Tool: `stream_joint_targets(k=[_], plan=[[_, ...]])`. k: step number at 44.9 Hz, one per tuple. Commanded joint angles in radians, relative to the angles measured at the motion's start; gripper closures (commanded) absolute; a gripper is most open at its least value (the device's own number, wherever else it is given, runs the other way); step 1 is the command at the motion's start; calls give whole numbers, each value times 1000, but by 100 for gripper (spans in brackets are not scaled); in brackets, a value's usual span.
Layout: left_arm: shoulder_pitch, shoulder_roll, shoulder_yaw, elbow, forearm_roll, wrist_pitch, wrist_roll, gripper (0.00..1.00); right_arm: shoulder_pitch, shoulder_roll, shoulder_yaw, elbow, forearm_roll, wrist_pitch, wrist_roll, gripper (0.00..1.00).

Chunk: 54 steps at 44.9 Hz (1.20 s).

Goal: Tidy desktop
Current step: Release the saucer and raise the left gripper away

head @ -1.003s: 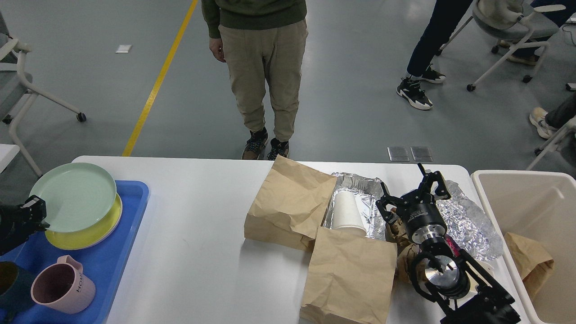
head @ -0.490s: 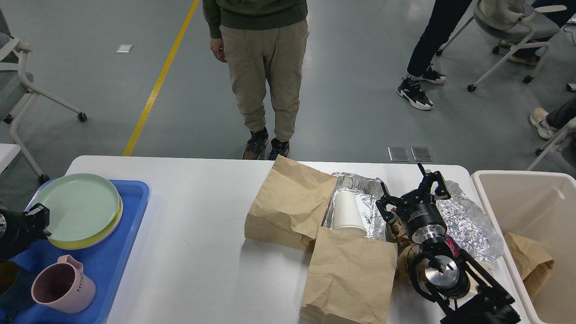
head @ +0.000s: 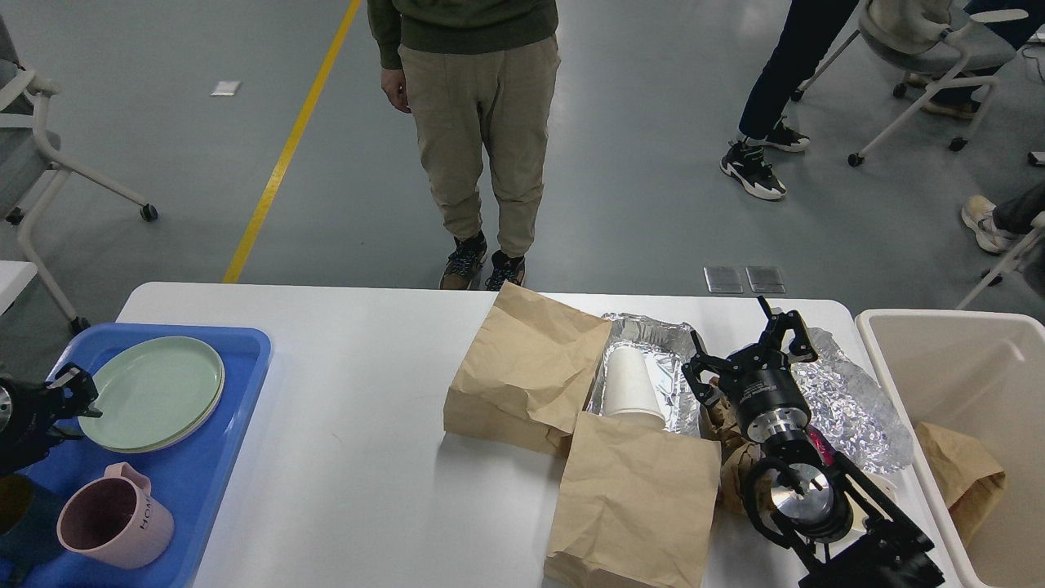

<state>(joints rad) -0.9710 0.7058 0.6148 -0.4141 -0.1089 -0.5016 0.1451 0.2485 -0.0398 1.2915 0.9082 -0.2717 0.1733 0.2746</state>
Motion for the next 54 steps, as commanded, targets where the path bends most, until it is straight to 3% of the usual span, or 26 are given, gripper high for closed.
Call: stream_joint_targets(k=[1,13,21,32,37,42,47,50,54], plan=[[-20,3,-7,0,0,-2,-12,6,0,0,0,0,0,0,0,0],[-20,32,-276,0,0,-3,-2,5,0,0,-1,0,0,0,0,0],[9,27,-613,-3,-3,-5,-16,4,0,1,0,0,0,0,0,0],[170,-46,-1105,-69,-3,1,-24,4,0,0,0,0,-1,0,0,0],[268,-72,-1283,-179,-5,-2,-70,4,0,0,0,0,0,0,0,0],[382,-89,-1469,-346,-2,21,-157,4,0,0,0,0,0,0,0,0],[532,-92,-1635,-579,15,133,-235,4,1,0,0,0,-1,0,0,0],[612,-111,-1725,-693,44,201,-260,4,0,0,0,0,0,0,0,0],[705,-192,-1836,-773,104,221,-279,4,1,0,0,0,0,0,0,0]])
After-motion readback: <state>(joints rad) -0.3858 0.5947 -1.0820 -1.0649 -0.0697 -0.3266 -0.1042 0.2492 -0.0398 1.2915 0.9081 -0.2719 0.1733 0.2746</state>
